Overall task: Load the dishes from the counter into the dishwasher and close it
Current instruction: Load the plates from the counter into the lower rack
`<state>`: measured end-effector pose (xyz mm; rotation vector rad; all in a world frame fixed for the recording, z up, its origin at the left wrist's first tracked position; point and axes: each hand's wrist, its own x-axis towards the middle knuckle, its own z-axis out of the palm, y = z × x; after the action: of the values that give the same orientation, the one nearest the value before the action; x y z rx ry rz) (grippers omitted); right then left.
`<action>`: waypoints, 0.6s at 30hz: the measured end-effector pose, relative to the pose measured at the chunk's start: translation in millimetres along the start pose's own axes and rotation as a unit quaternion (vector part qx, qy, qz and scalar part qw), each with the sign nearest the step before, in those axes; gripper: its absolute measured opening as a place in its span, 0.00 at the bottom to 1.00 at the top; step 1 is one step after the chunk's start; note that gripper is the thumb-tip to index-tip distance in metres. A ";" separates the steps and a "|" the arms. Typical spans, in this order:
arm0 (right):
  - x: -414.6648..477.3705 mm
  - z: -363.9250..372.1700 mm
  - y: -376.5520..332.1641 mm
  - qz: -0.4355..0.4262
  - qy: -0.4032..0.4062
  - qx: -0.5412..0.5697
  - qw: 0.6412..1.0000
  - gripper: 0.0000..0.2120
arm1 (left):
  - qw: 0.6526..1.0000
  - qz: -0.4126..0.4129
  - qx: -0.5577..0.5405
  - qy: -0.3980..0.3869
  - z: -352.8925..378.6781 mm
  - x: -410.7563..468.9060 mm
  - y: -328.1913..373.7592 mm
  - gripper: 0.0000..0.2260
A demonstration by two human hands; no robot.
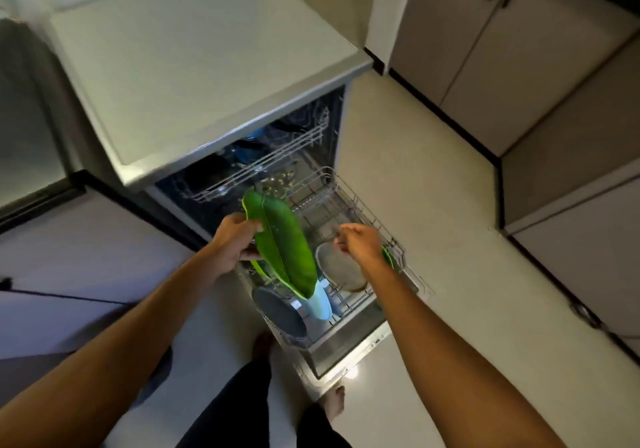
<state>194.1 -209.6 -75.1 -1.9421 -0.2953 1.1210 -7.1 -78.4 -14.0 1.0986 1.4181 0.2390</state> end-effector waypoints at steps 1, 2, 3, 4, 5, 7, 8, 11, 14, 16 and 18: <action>7.4 -9.4 18.9 0.023 0.015 -0.010 1.000 0.14 | 1.000 -0.016 -0.004 0.007 6.7 8.3 -4.2 0.09; 13.7 -18.5 40.7 0.046 0.032 -0.007 0.998 0.14 | 0.999 -0.032 -0.006 0.009 16.8 17.0 -8.2 0.08; 19.4 -25.2 59.8 0.074 0.041 -0.013 0.996 0.13 | 0.999 -0.046 -0.011 0.016 23.1 26.9 -12.2 0.07; 26.4 -30.6 80.7 0.097 0.053 -0.006 0.994 0.11 | 0.998 -0.064 -0.015 0.017 31.9 40.1 -15.9 0.05; 30.2 -34.7 94.6 0.120 0.057 -0.008 0.991 0.09 | 0.996 -0.078 -0.021 0.026 37.2 52.6 -19.4 0.04; 42.4 -34.3 129.7 0.161 0.063 -0.017 0.985 0.06 | 0.994 -0.104 -0.028 0.034 43.8 82.8 -30.1 0.05; 48.8 -32.8 144.1 0.178 0.073 -0.030 0.981 0.06 | 0.993 -0.113 -0.025 0.035 48.5 98.6 -34.7 0.06; 70.3 -20.5 178.1 0.222 0.124 -0.040 0.966 0.11 | 0.992 -0.123 -0.006 0.038 61.8 148.2 -48.6 0.04; 95.9 -2.0 204.2 0.271 0.187 0.014 0.944 0.17 | 0.989 -0.144 0.014 0.025 72.6 205.9 -60.8 0.06; 105.8 3.2 216.0 0.298 0.211 0.042 0.930 0.22 | 0.988 -0.152 0.013 0.022 75.0 236.5 -68.0 0.06; 120.9 13.1 232.1 0.338 0.217 0.034 0.915 0.24 | 0.987 -0.155 0.023 0.014 78.0 272.5 -77.2 0.06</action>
<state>206.5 -275.4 -328.5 -2.2239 0.6995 1.0391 84.2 40.5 -266.6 0.8978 1.6040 -0.0018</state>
